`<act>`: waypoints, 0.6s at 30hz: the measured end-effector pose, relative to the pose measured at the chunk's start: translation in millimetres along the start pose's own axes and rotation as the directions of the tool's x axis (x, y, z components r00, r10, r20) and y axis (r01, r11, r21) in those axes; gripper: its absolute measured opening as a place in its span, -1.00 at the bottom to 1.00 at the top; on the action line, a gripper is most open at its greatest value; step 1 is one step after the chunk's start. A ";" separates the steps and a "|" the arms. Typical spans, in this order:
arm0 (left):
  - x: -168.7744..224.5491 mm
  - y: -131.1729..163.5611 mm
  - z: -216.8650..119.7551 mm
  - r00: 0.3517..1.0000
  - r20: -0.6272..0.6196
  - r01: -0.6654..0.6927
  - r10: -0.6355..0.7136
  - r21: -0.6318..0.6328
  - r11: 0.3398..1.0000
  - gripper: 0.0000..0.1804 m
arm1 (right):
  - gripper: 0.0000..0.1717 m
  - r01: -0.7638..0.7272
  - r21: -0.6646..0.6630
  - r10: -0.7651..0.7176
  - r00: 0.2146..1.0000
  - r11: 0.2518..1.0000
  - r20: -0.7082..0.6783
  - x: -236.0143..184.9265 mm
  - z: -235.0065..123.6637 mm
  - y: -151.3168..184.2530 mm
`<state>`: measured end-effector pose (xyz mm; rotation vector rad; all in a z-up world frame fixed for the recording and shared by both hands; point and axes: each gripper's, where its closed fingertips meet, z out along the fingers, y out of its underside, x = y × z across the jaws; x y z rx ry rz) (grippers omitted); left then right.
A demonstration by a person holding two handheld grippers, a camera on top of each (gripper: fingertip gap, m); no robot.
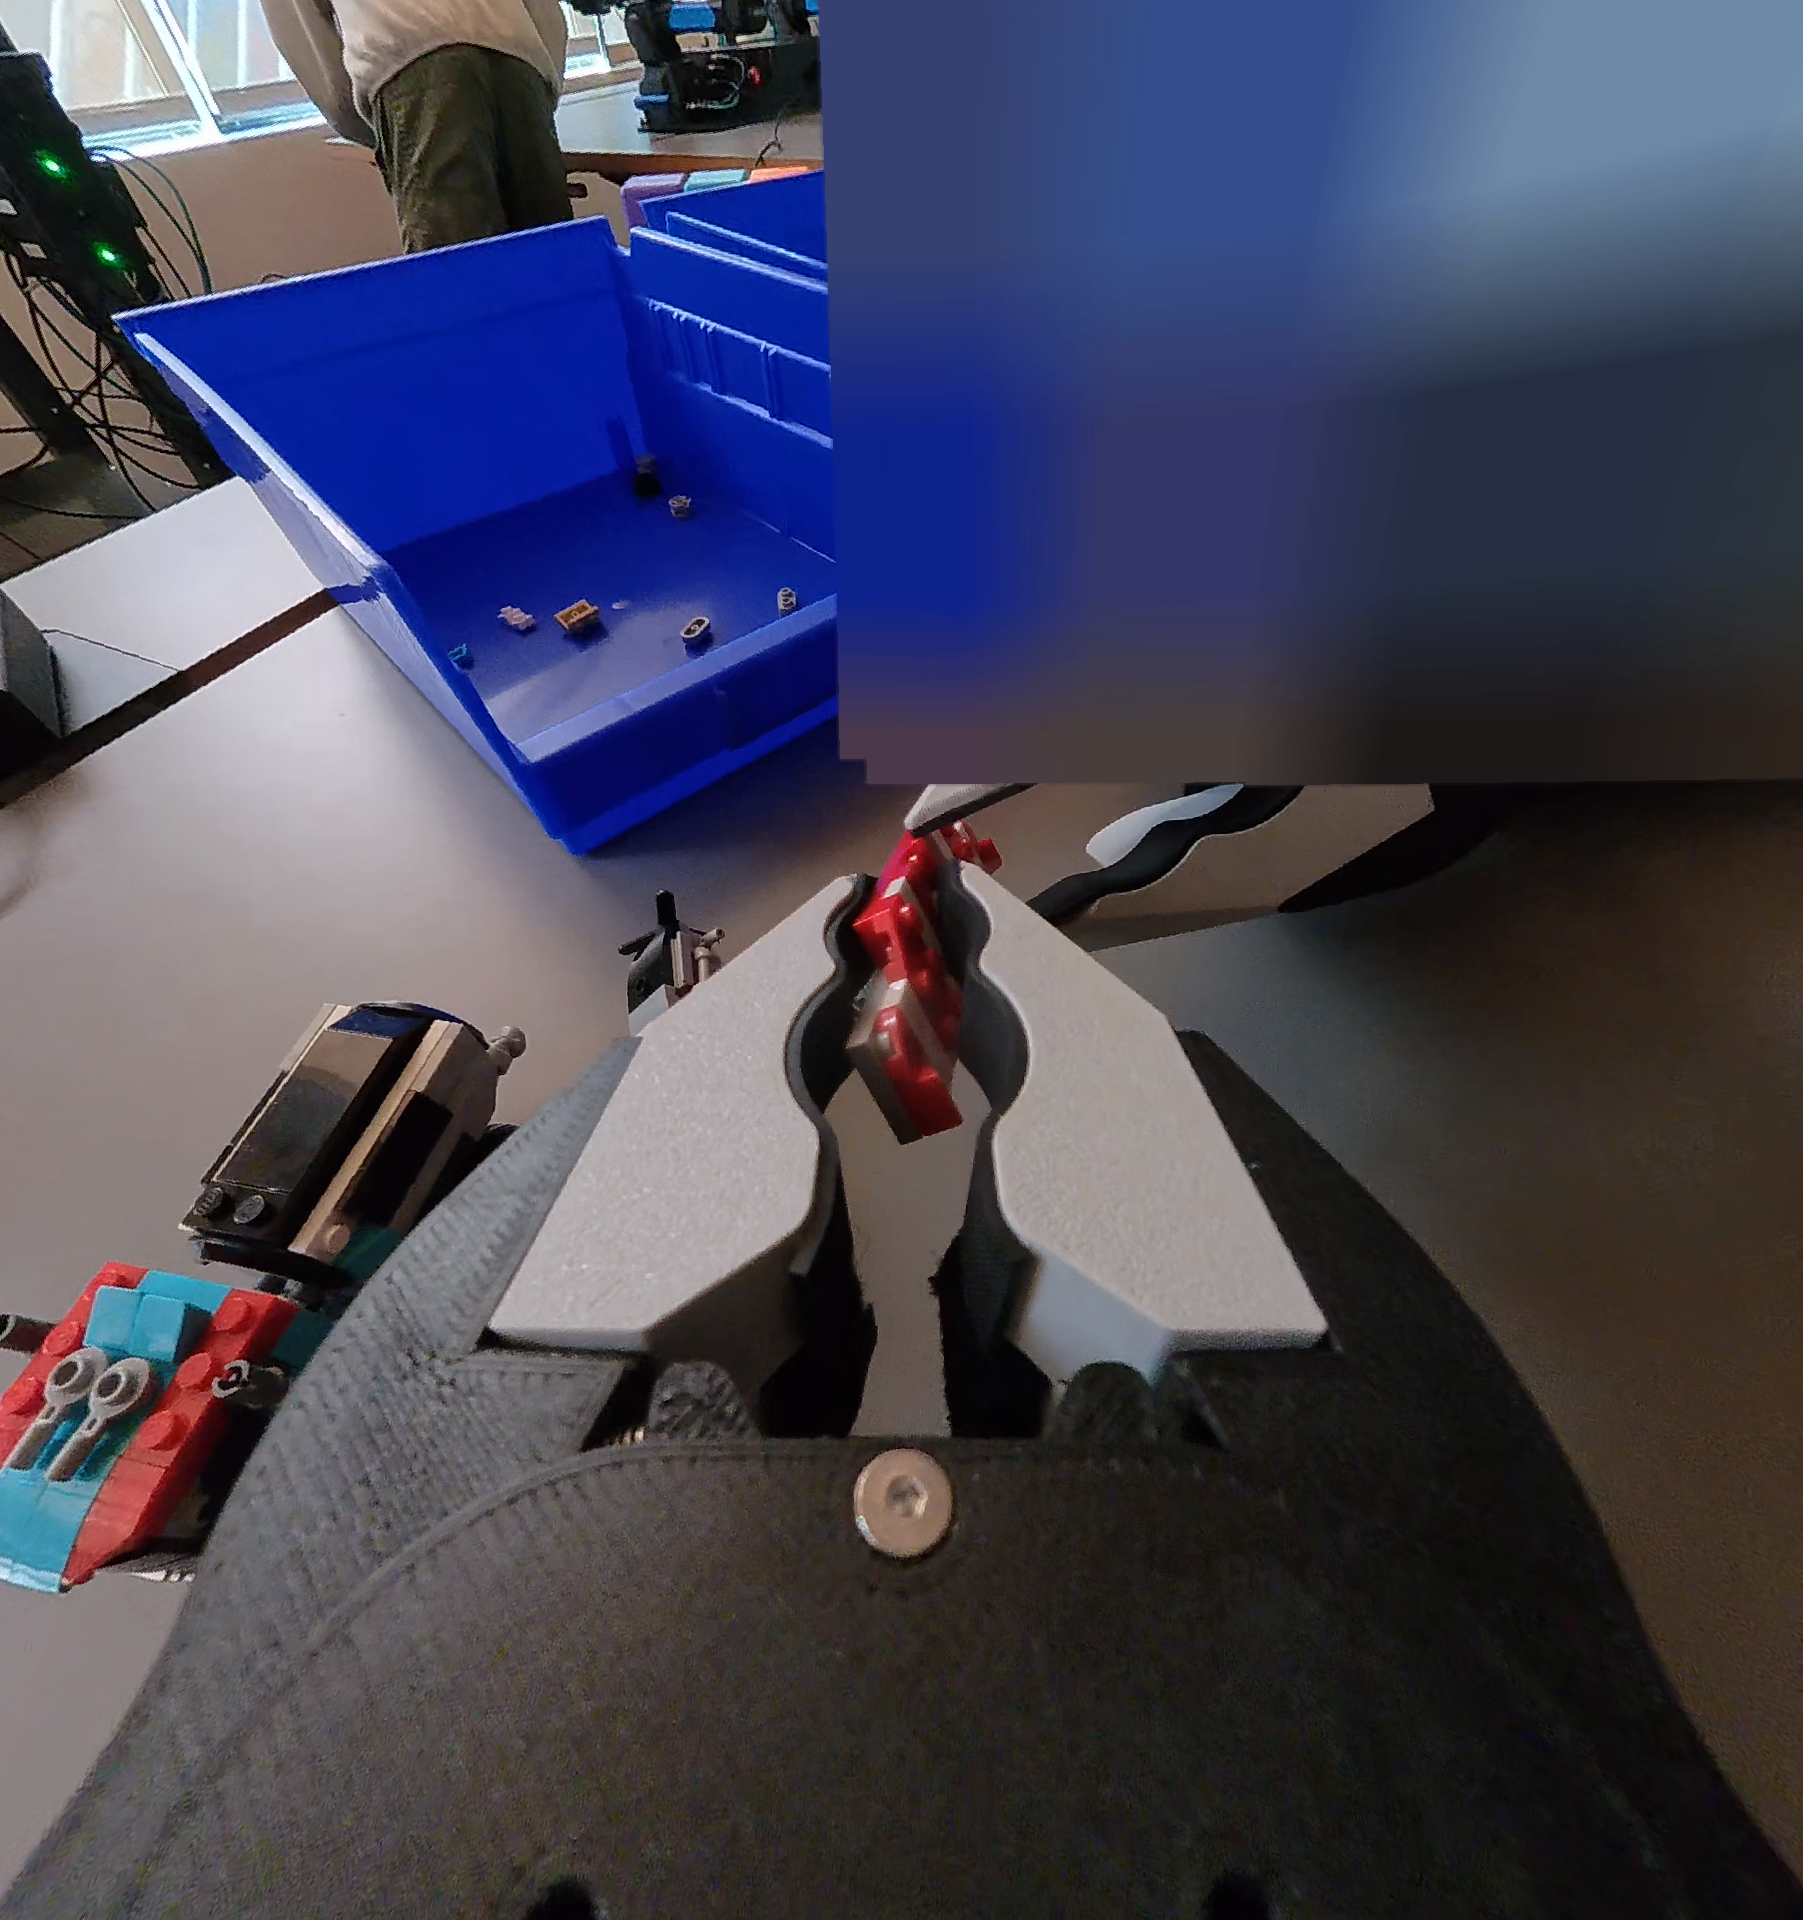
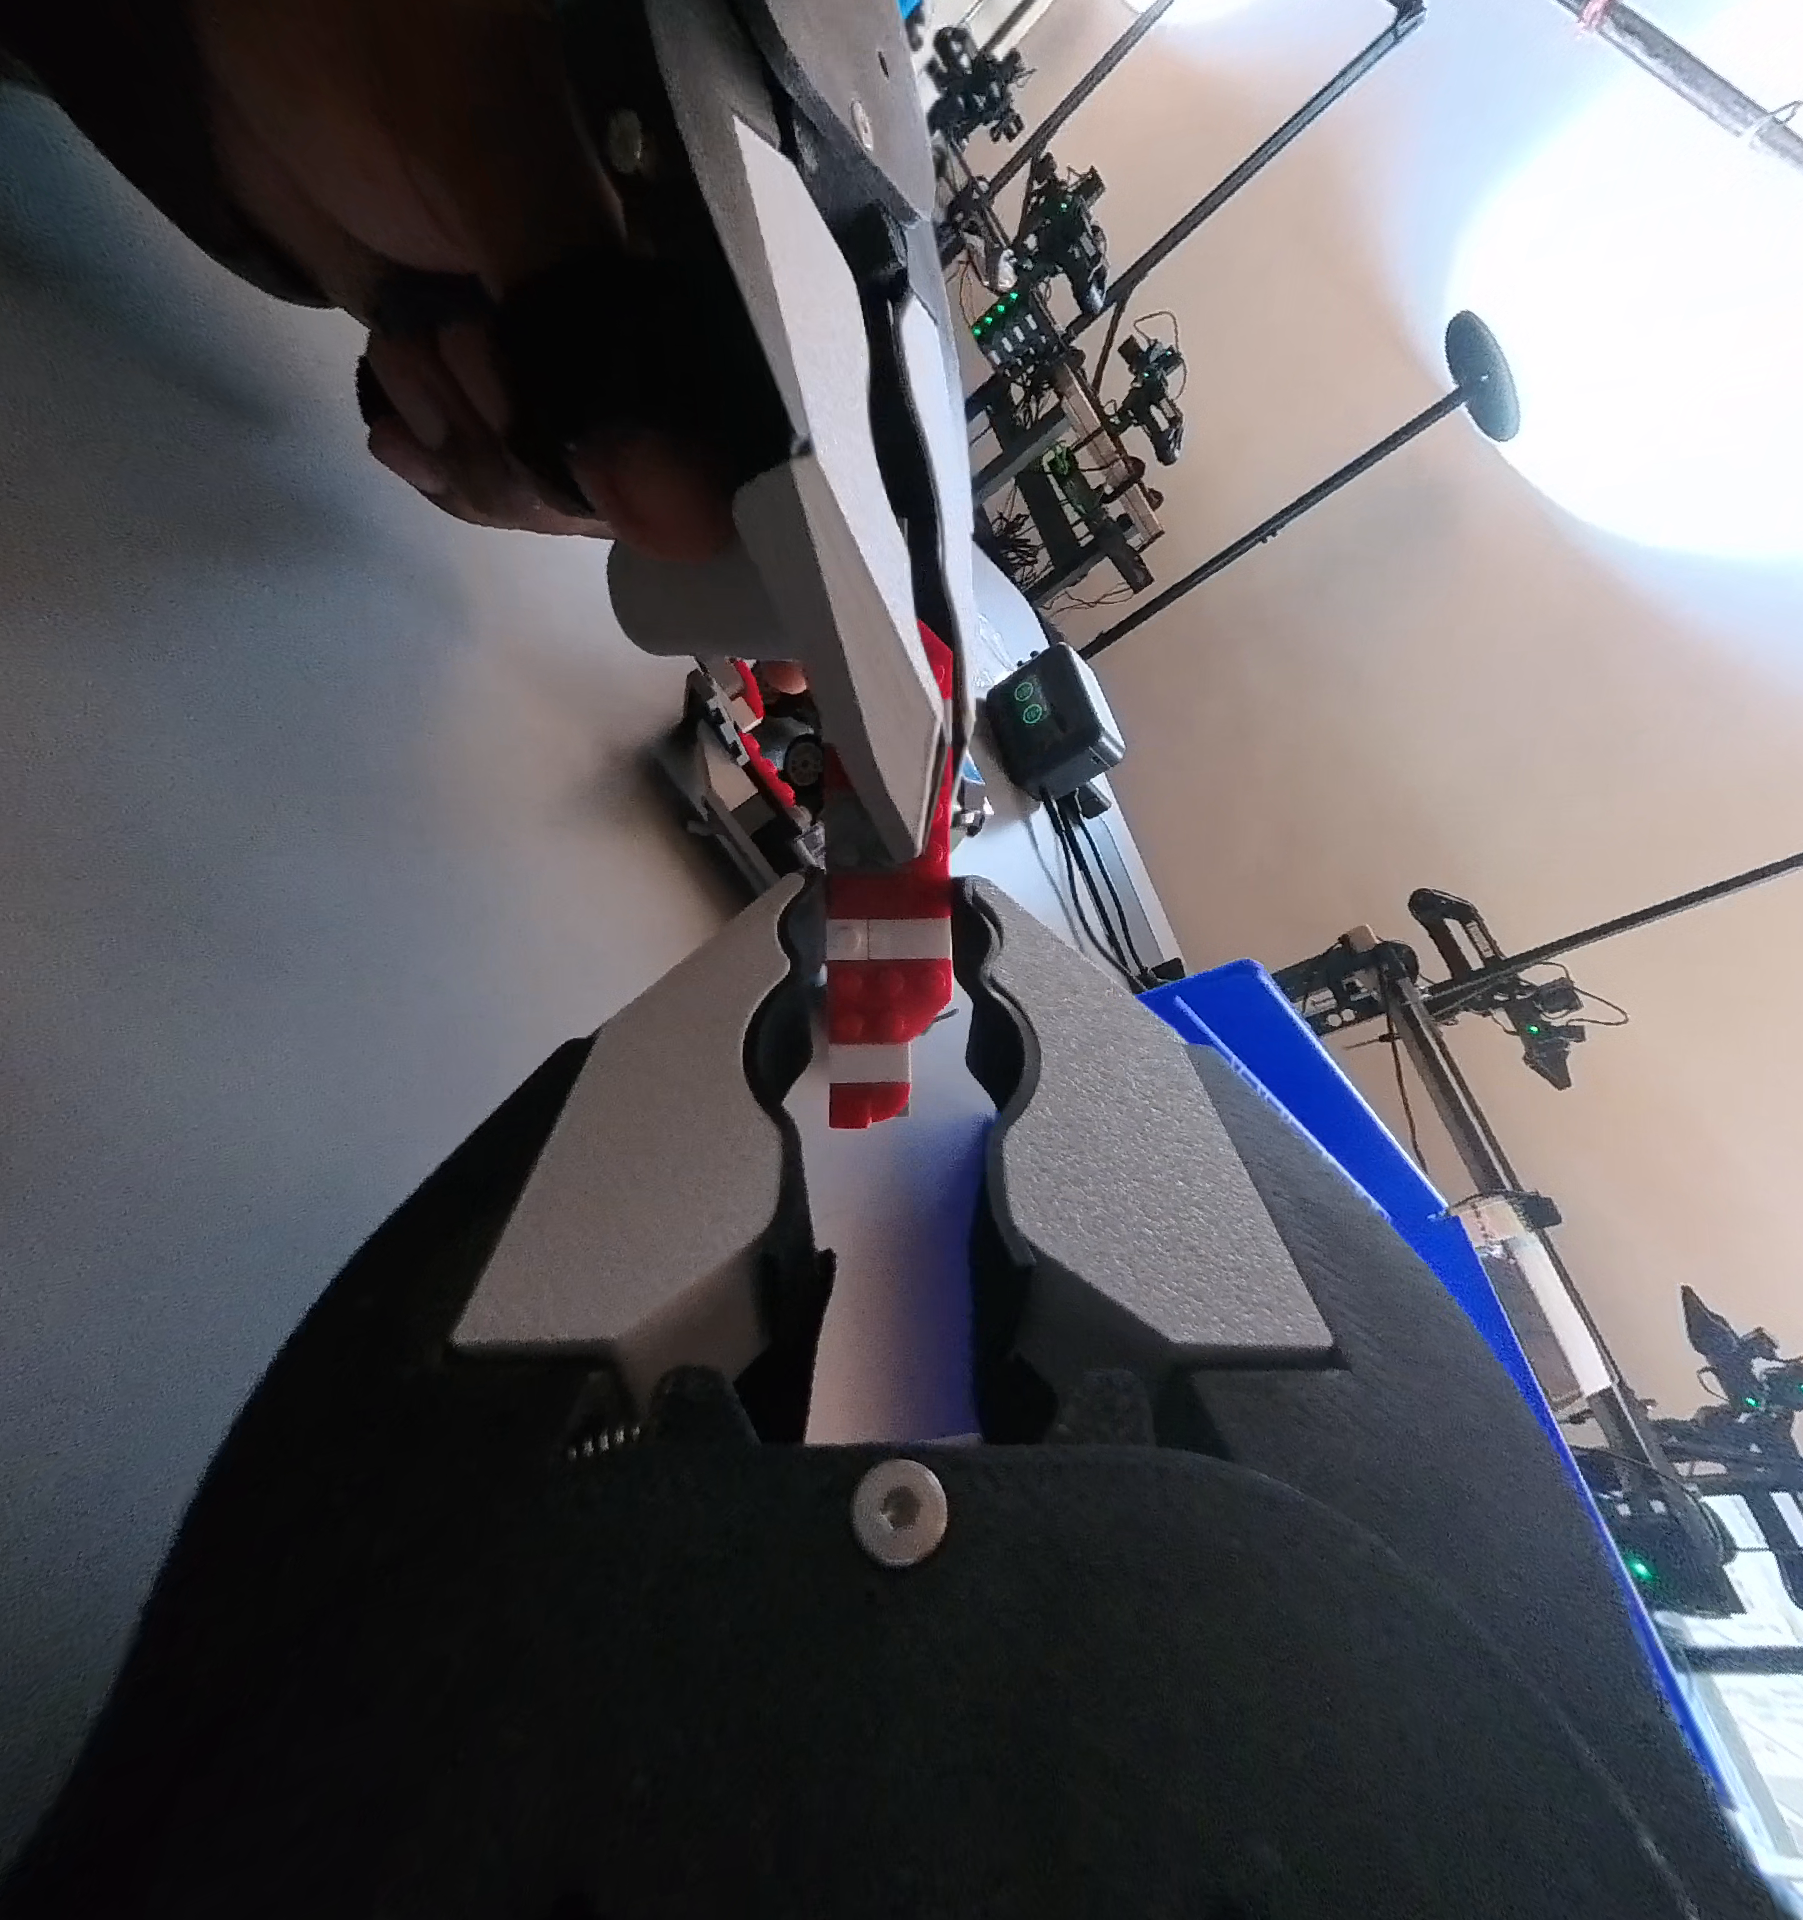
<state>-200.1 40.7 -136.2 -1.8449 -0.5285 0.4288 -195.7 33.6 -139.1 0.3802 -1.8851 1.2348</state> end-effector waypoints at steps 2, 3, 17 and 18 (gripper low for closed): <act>0.4 0.5 0.3 1.000 -0.002 -0.009 0.009 -0.002 1.000 -0.85 | -0.71 -0.011 0.004 0.011 1.000 1.000 0.012 -0.6 -0.5 0.5; 0.6 0.7 0.4 1.000 -0.002 -0.013 0.013 -0.004 1.000 -0.85 | -0.71 -0.017 0.006 0.016 1.000 1.000 0.019 -1.0 -0.6 0.7; -13.1 4.9 -0.9 0.992 0.010 0.122 -0.122 -0.008 0.992 -0.88 | -0.72 -0.048 0.018 0.047 0.998 0.999 0.052 -2.3 -3.1 2.4; -14.2 5.6 -1.0 0.988 0.007 0.153 -0.153 -0.009 0.988 -0.88 | -0.72 -0.052 0.019 0.051 0.997 0.998 0.055 -2.7 -3.3 2.3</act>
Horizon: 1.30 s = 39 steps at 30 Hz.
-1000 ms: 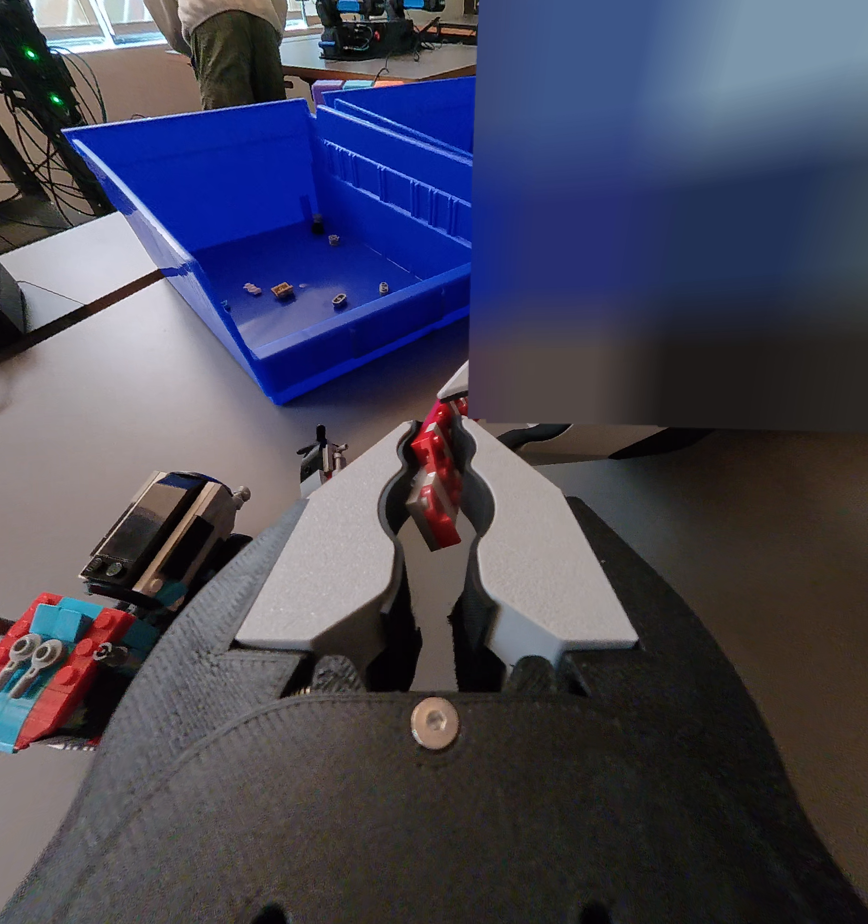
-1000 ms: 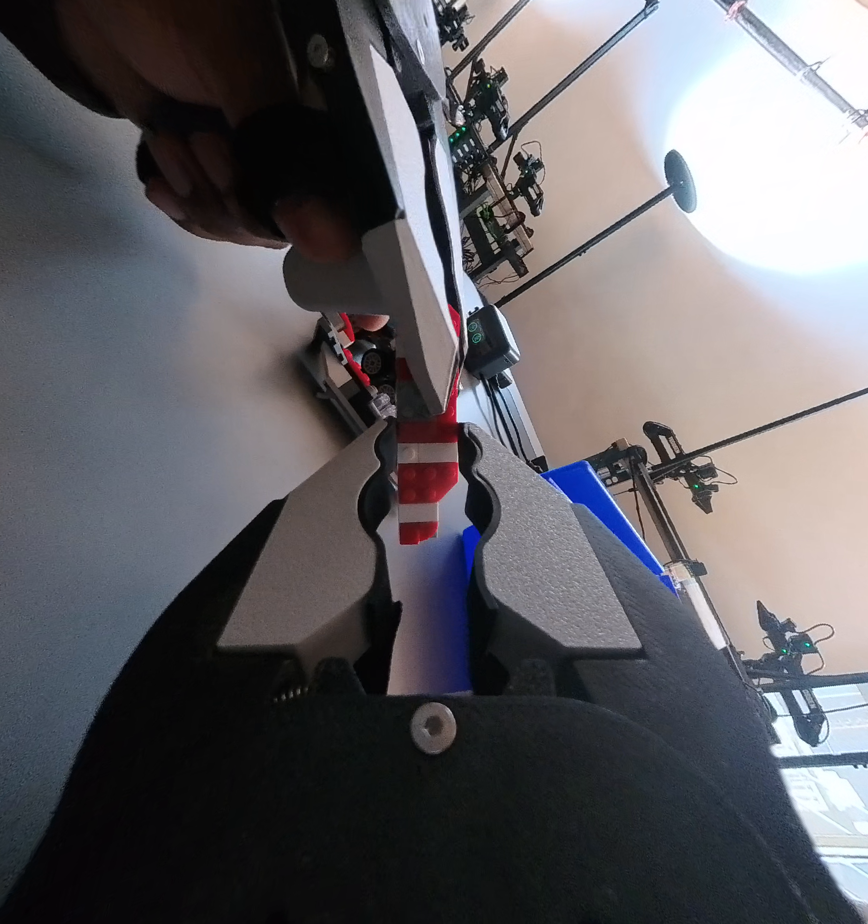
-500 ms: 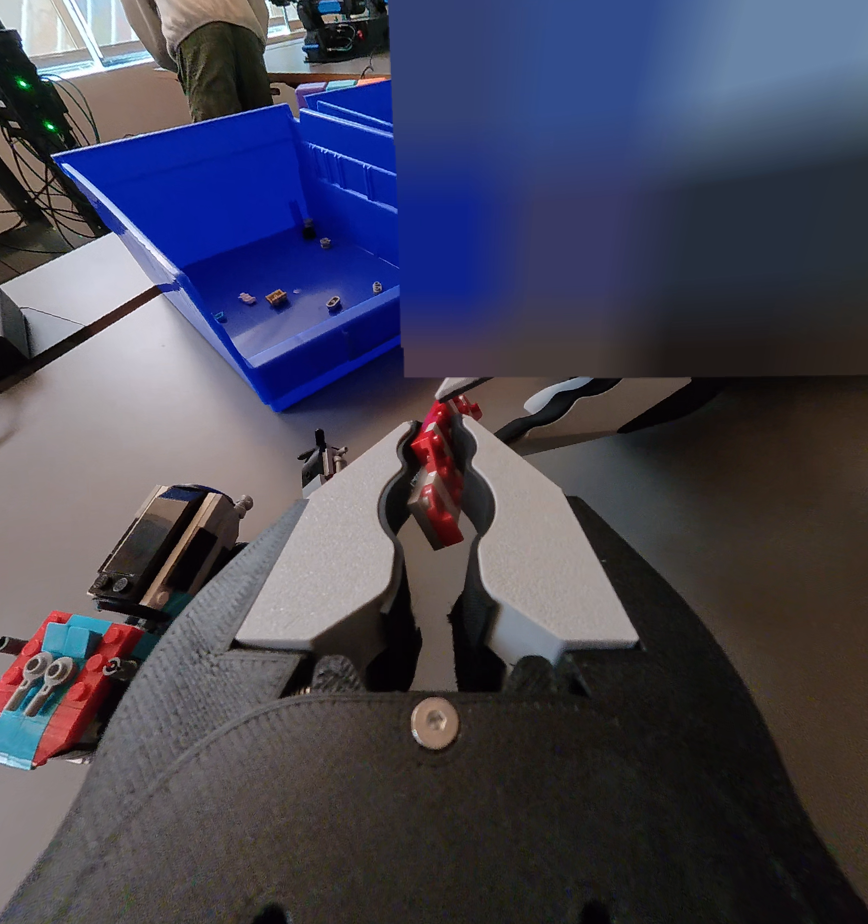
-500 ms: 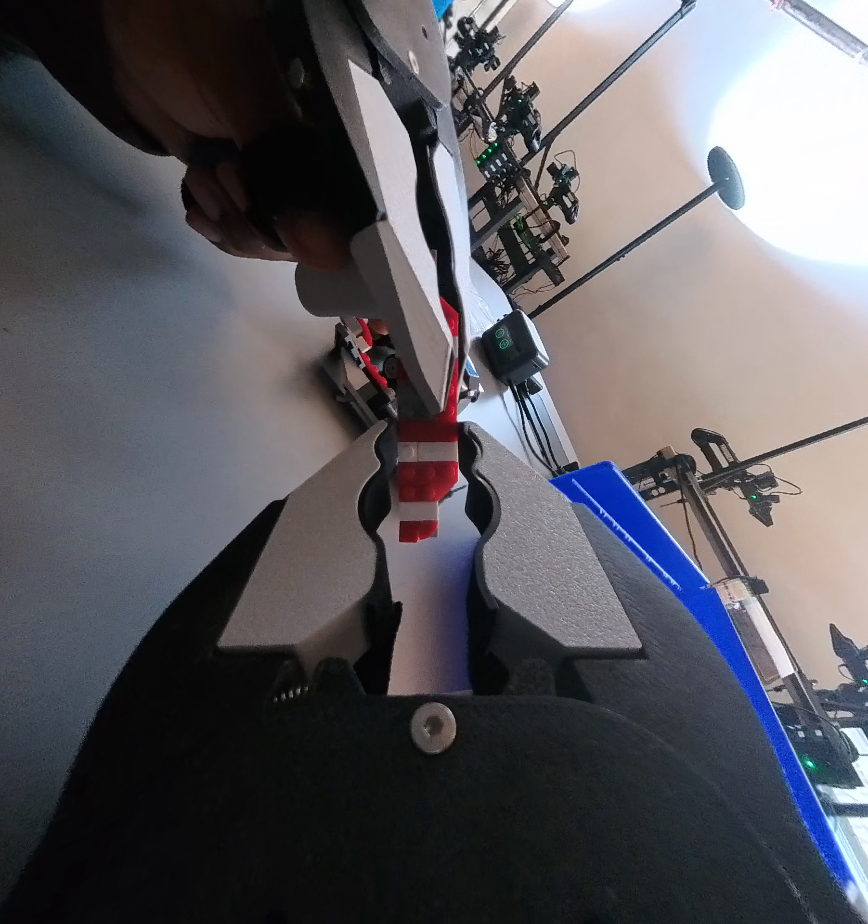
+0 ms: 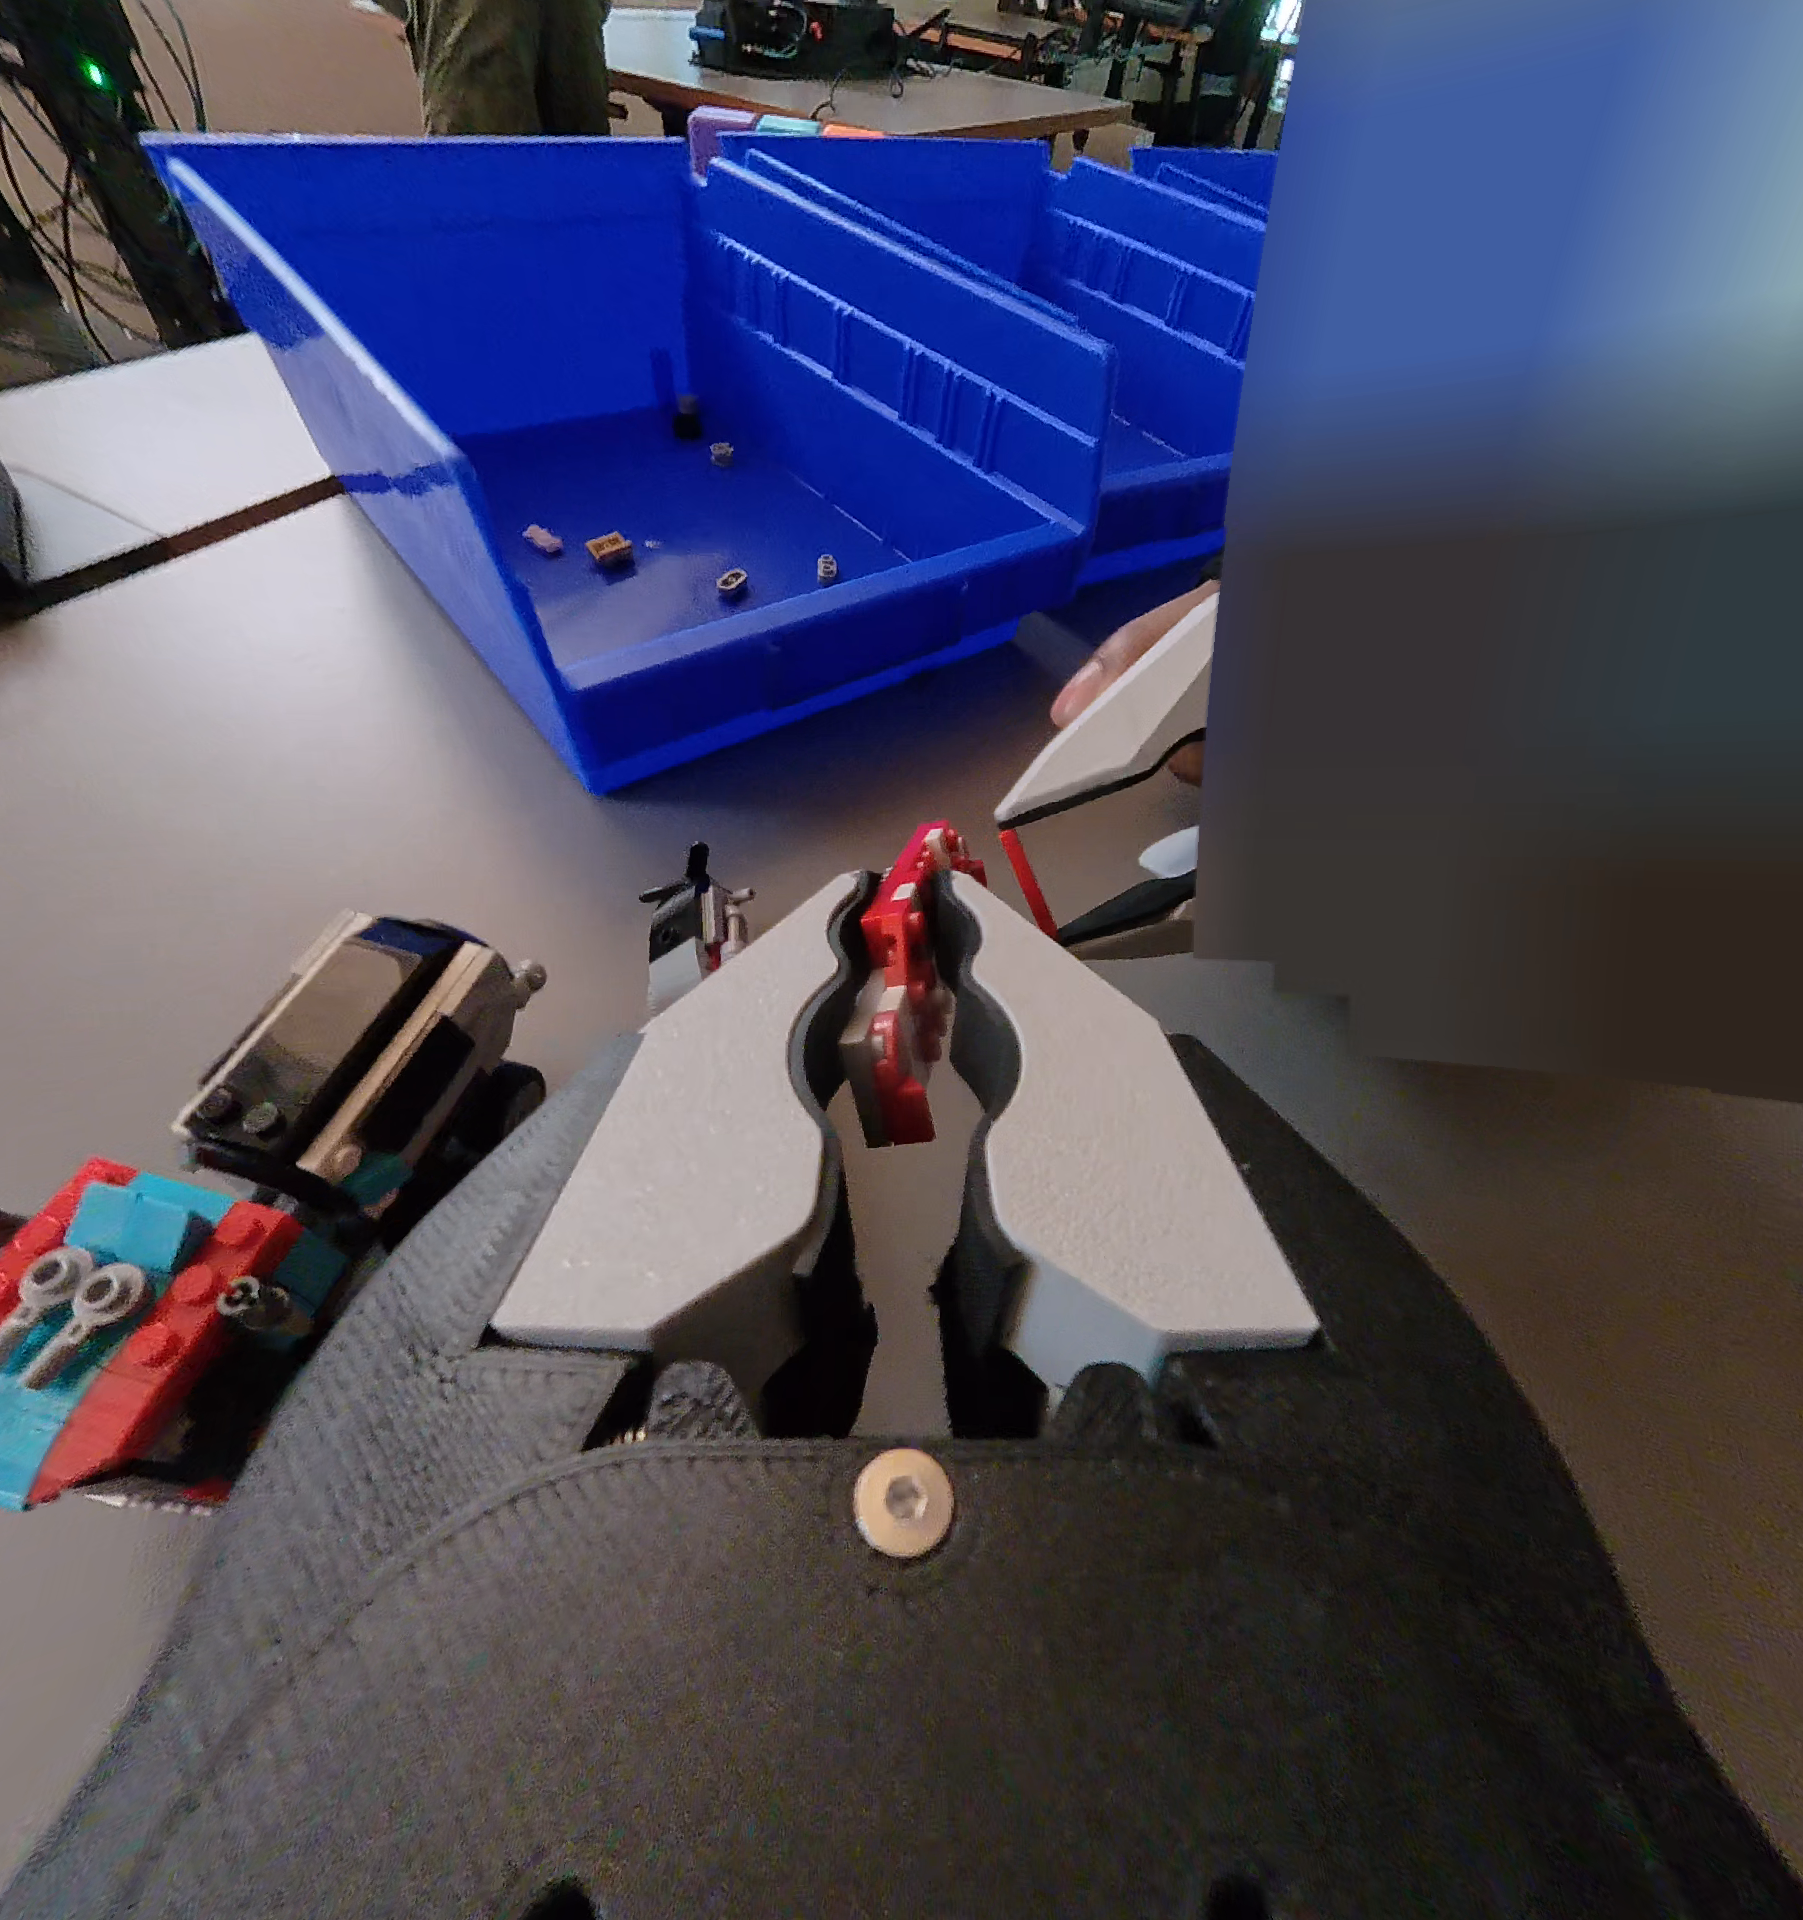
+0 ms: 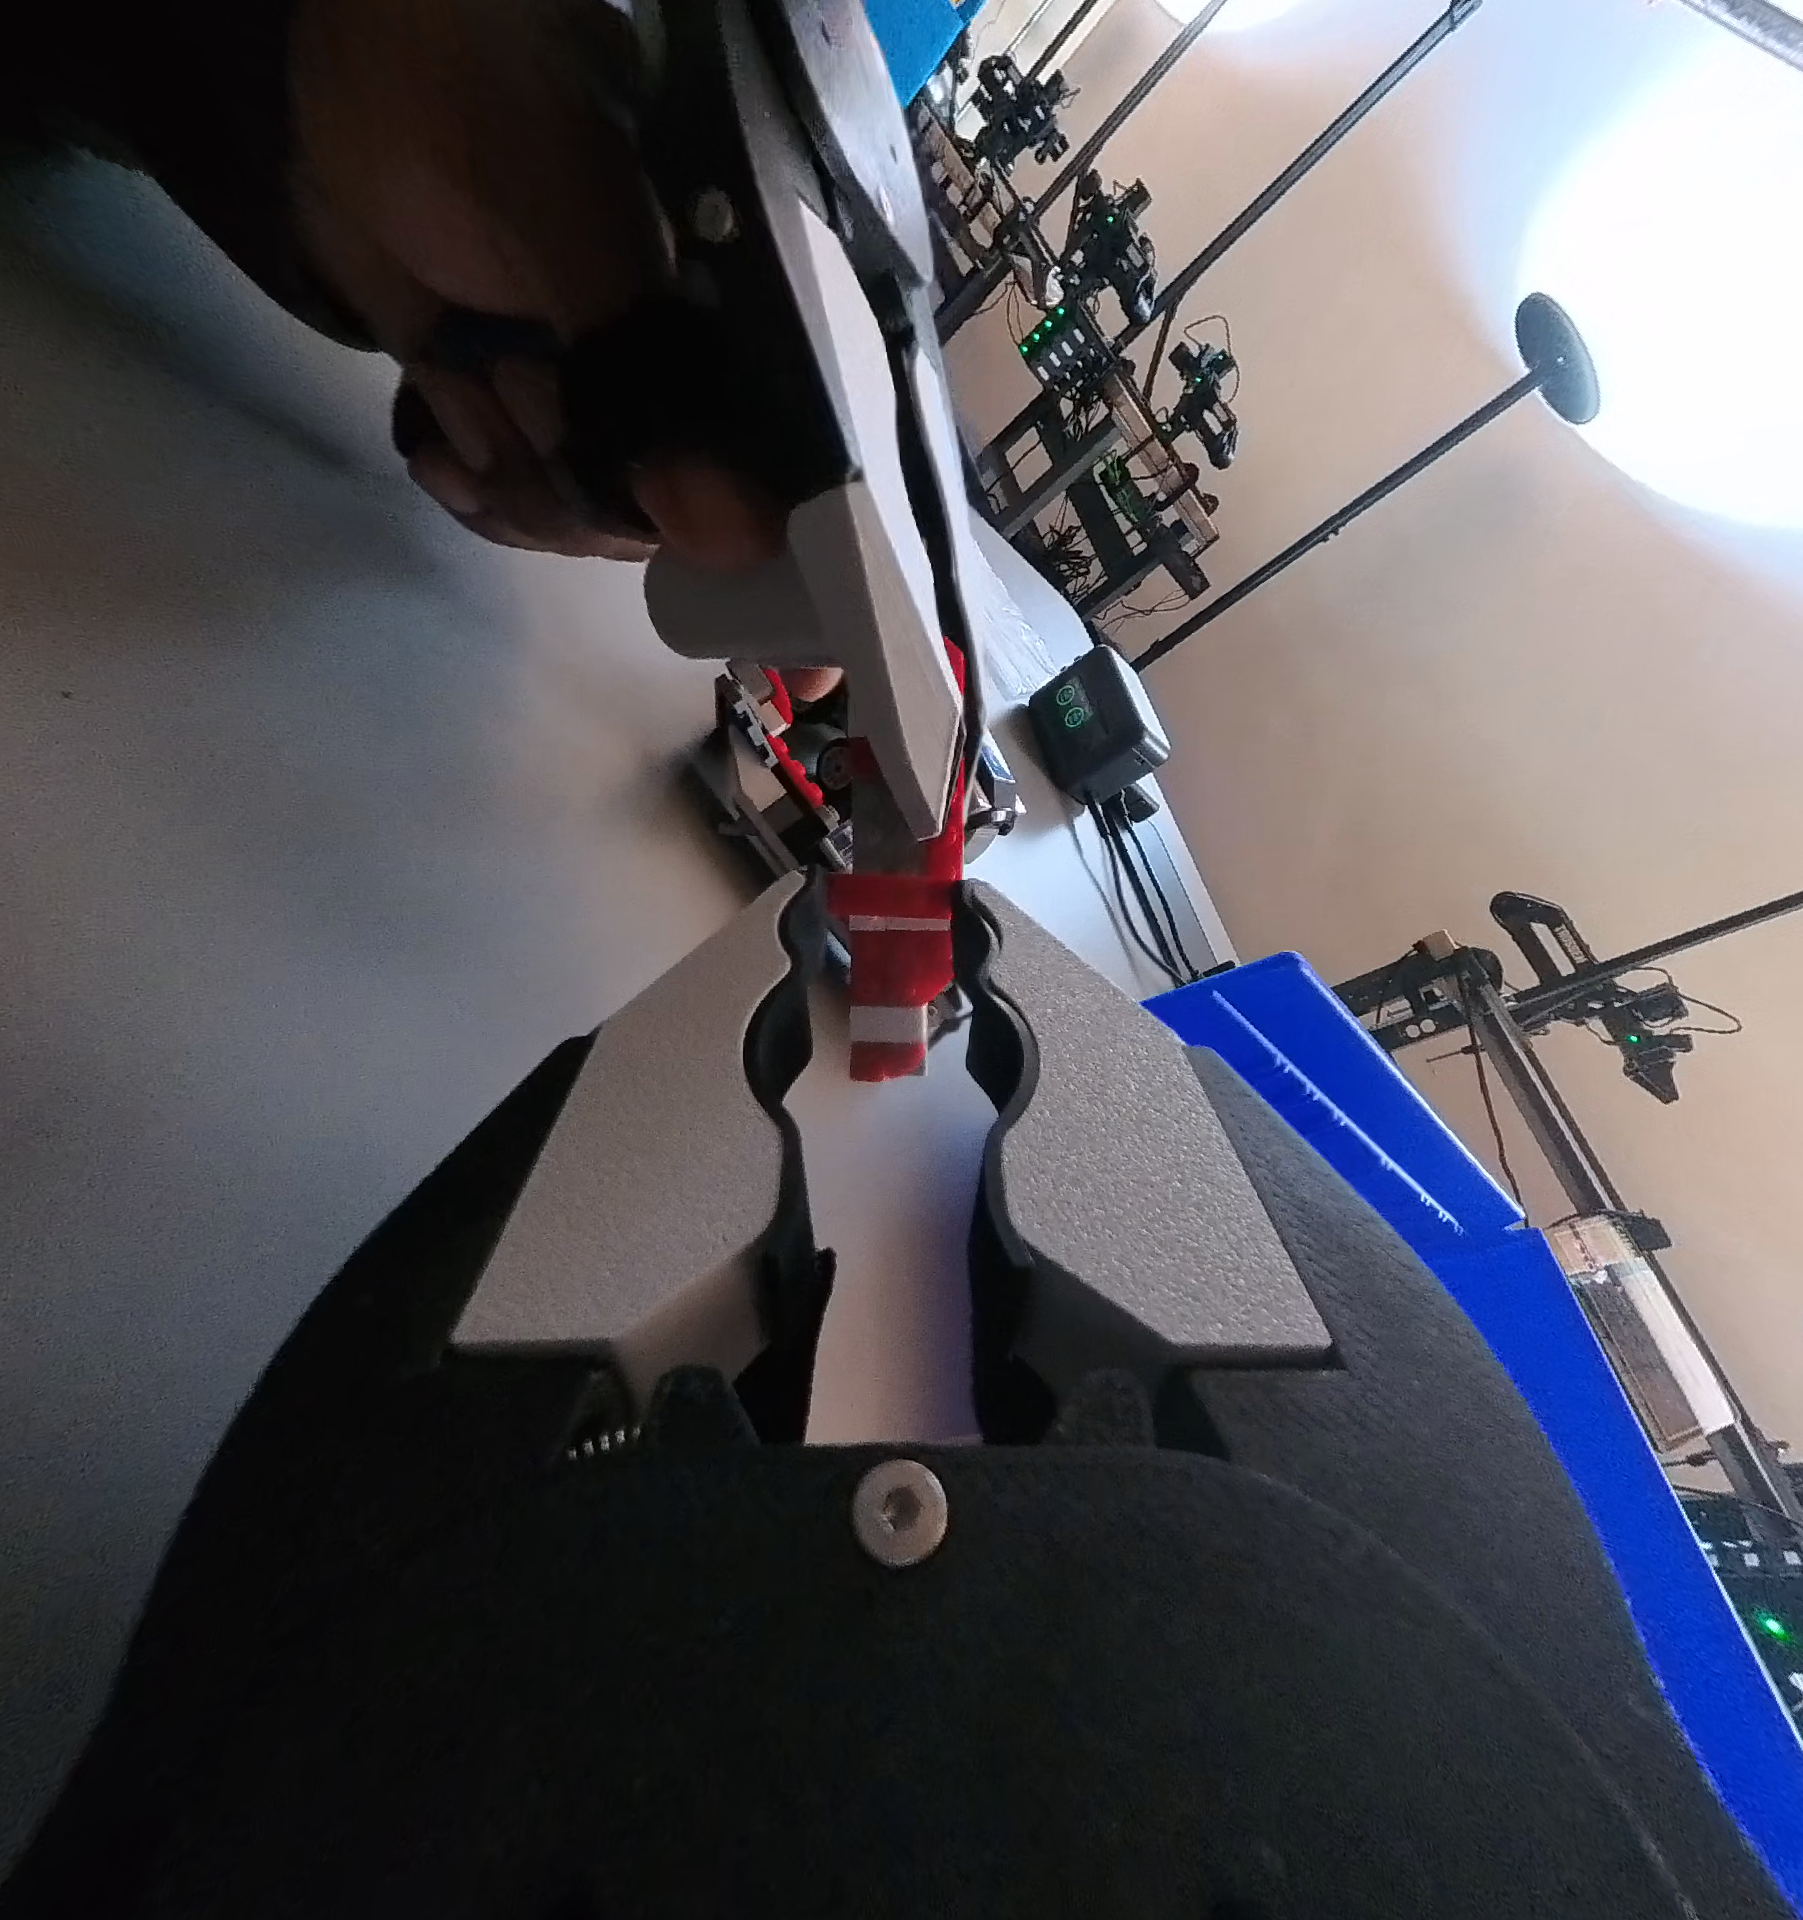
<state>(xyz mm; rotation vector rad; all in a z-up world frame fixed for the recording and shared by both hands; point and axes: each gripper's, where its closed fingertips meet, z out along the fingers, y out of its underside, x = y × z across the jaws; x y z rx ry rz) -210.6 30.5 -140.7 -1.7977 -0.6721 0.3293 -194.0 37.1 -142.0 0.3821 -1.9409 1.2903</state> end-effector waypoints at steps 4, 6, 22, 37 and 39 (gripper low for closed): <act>-9.6 3.2 -0.6 0.988 -0.019 0.150 -0.150 0.003 0.989 -0.88 | -0.72 -0.044 -0.008 0.044 0.999 0.999 0.016 0.6 -0.7 3.2; -14.2 4.5 -0.9 0.978 -0.029 0.206 -0.206 0.007 0.979 -0.88 | -0.72 -0.070 -0.021 0.070 0.997 0.997 0.013 2.7 -0.7 6.4; -17.8 3.3 -1.8 0.962 -0.049 0.269 -0.267 0.024 0.963 -0.88 | -0.72 -0.110 -0.074 0.107 0.993 0.991 -0.043 14.8 -2.3 18.3; -16.3 -1.1 -3.9 0.961 -0.073 0.271 -0.268 0.048 0.961 -0.88 | -0.71 -0.159 -0.097 0.133 0.964 0.983 -0.230 63.2 -25.8 28.0; -15.6 -2.7 -4.6 0.962 -0.076 0.267 -0.263 0.055 0.962 -0.88 | -0.72 -0.192 -0.086 0.160 0.944 0.978 -0.288 82.4 -41.8 28.1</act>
